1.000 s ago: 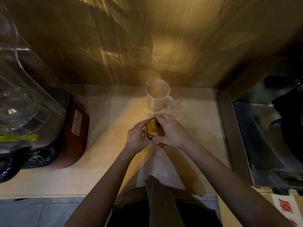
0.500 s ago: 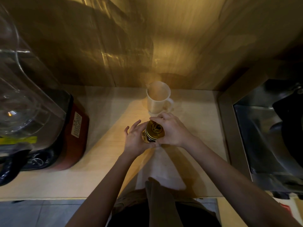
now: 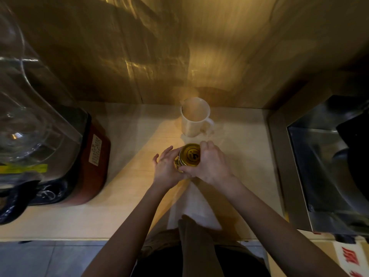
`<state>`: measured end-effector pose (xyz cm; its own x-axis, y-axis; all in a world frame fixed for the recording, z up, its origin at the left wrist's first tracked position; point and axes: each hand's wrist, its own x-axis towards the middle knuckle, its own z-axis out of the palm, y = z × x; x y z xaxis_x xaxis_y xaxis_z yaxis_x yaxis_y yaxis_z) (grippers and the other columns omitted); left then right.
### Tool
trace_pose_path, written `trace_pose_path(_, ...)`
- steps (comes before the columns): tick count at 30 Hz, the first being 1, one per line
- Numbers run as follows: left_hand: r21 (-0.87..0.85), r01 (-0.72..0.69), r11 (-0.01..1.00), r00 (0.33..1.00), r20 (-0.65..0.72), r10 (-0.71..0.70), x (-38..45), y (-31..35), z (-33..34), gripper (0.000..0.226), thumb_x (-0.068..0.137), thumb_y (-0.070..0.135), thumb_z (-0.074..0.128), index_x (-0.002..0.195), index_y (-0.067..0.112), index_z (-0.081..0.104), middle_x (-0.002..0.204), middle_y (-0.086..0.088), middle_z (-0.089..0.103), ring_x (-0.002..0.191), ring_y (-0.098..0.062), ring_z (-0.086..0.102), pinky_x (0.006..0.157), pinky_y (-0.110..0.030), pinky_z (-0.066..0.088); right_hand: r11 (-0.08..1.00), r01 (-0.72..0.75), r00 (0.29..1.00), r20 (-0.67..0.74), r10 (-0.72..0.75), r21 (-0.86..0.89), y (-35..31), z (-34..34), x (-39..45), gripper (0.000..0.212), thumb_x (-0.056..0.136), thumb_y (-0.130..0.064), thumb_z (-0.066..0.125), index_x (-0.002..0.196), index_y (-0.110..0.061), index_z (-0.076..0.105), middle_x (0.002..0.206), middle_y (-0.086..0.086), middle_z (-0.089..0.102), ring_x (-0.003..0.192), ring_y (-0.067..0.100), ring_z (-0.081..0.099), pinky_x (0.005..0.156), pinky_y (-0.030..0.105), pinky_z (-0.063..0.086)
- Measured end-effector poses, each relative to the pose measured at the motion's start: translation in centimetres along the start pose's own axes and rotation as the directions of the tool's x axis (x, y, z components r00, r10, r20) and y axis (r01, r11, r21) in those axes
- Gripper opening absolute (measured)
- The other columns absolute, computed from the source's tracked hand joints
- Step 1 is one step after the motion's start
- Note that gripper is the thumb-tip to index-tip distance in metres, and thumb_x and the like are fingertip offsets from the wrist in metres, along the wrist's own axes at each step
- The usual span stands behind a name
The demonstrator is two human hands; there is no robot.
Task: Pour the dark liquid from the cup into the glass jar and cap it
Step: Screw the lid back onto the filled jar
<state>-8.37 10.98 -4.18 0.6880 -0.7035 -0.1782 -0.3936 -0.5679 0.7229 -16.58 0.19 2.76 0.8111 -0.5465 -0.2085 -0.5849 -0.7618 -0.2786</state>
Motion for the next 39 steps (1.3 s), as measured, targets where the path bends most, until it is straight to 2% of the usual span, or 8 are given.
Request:
trace_pose_path(6, -0.014, 0.009, 1.000, 1.000, 0.015, -0.009, -0.1, 0.0, -0.2, 0.096, 0.049, 0.058, 0.075, 0.134, 0.027, 0.042, 0.141, 0.001, 0.048, 0.140, -0.015, 0.025, 0.111, -0.044, 0.010, 0.994, -0.010, 1.000, -0.007, 0.010, -0.106, 1.8, -1.9, -0.7, 0.067, 0.067, -0.066, 0.066, 0.102, -0.010, 0.061, 0.104, 0.008, 0.065, 0.096, 0.023, 0.059, 0.067, 0.029, 0.040)
trace_pose_path(10, 0.005, 0.006, 1.000, 1.000, 0.013, -0.006, -0.2, 0.2, -0.2, 0.092, 0.055, 0.050, 0.079, 0.135, 0.025, 0.041, 0.143, -0.001, 0.046, 0.140, -0.017, 0.025, 0.111, -0.045, 0.012, 0.959, 0.277, 0.947, 0.147, -0.284, 0.066, 2.9, -2.0, 0.4, 0.099, 0.066, -0.050, 0.077, 0.145, -0.019, 0.025, 0.148, 0.004, 0.034, 0.135, 0.023, 0.029, 0.106, 0.037, 0.032)
trace_pose_path(14, 0.016, 0.014, 1.000, 1.000, 0.011, -0.014, -0.2, 0.3, -0.2, 0.092, 0.056, 0.050, 0.078, 0.136, 0.024, 0.040, 0.143, -0.003, 0.045, 0.140, -0.018, 0.026, 0.112, -0.045, 0.012, 0.927, 0.368, 0.906, 0.199, -0.374, 0.070, 2.5, -0.9, 0.6, 0.094, 0.075, -0.038, 0.074, 0.148, -0.020, 0.017, 0.153, 0.004, 0.027, 0.138, 0.021, 0.026, 0.111, 0.037, 0.029)
trace_pose_path(19, -0.001, 0.025, 1.000, 0.999, 0.020, -0.025, -0.1, 0.2, -0.1, 0.097, 0.050, 0.059, 0.076, 0.134, 0.026, 0.042, 0.141, -0.001, 0.048, 0.139, -0.017, 0.028, 0.111, -0.045, 0.014, 0.974, 0.222, 0.962, 0.153, -0.226, 0.044, 2.6, -0.9, 0.1, 0.077, 0.076, -0.045, 0.069, 0.139, -0.014, 0.036, 0.126, 0.007, 0.050, 0.114, 0.024, 0.051, 0.090, 0.035, 0.045)
trace_pose_path(23, -0.001, 0.028, 1.000, 1.000, 0.008, -0.028, -0.2, 0.3, -0.1, 0.093, 0.053, 0.050, 0.080, 0.134, 0.025, 0.042, 0.143, -0.003, 0.046, 0.139, -0.017, 0.027, 0.111, -0.043, 0.012, 0.991, 0.132, 0.986, -0.102, -0.132, -0.003, 3.0, -2.0, -0.1, 0.045, 0.075, -0.058, 0.064, 0.092, -0.015, 0.064, 0.086, 0.000, 0.064, 0.083, 0.017, 0.058, 0.070, 0.031, 0.047)
trace_pose_path(28, 0.007, 0.039, 0.999, 0.999, 0.007, -0.039, -0.3, 0.6, -0.2, 0.092, 0.055, 0.047, 0.079, 0.135, 0.025, 0.041, 0.143, -0.004, 0.045, 0.139, -0.018, 0.027, 0.111, -0.043, 0.012, 0.858, 0.244, 0.934, 0.127, -0.333, 0.453, 3.2, -0.6, 0.8, 0.095, 0.065, -0.019, 0.084, 0.143, -0.013, 0.030, 0.145, 0.007, 0.039, 0.134, 0.019, 0.032, 0.108, 0.030, 0.030)
trace_pose_path(37, -0.001, 0.041, 0.999, 0.999, 0.012, -0.041, -0.2, 0.8, -0.4, 0.089, 0.055, 0.046, 0.080, 0.133, 0.025, 0.043, 0.140, -0.002, 0.047, 0.138, -0.019, 0.028, 0.111, -0.043, 0.012, 0.982, 0.190, 0.982, 0.001, -0.190, 0.007, 2.9, -1.0, 1.3, 0.065, 0.067, -0.064, 0.067, 0.111, -0.015, 0.063, 0.102, 0.006, 0.063, 0.100, 0.022, 0.057, 0.080, 0.034, 0.049)
trace_pose_path(39, 0.006, 0.043, 0.999, 0.999, 0.018, -0.043, -0.3, 0.9, -0.5, 0.089, 0.056, 0.047, 0.079, 0.134, 0.025, 0.042, 0.142, -0.003, 0.045, 0.139, -0.019, 0.027, 0.111, -0.043, 0.012, 0.981, 0.196, 0.979, 0.051, -0.196, 0.008, 3.2, -1.7, 1.7, 0.069, 0.066, -0.060, 0.071, 0.115, -0.013, 0.060, 0.114, 0.007, 0.061, 0.109, 0.023, 0.052, 0.087, 0.035, 0.046)
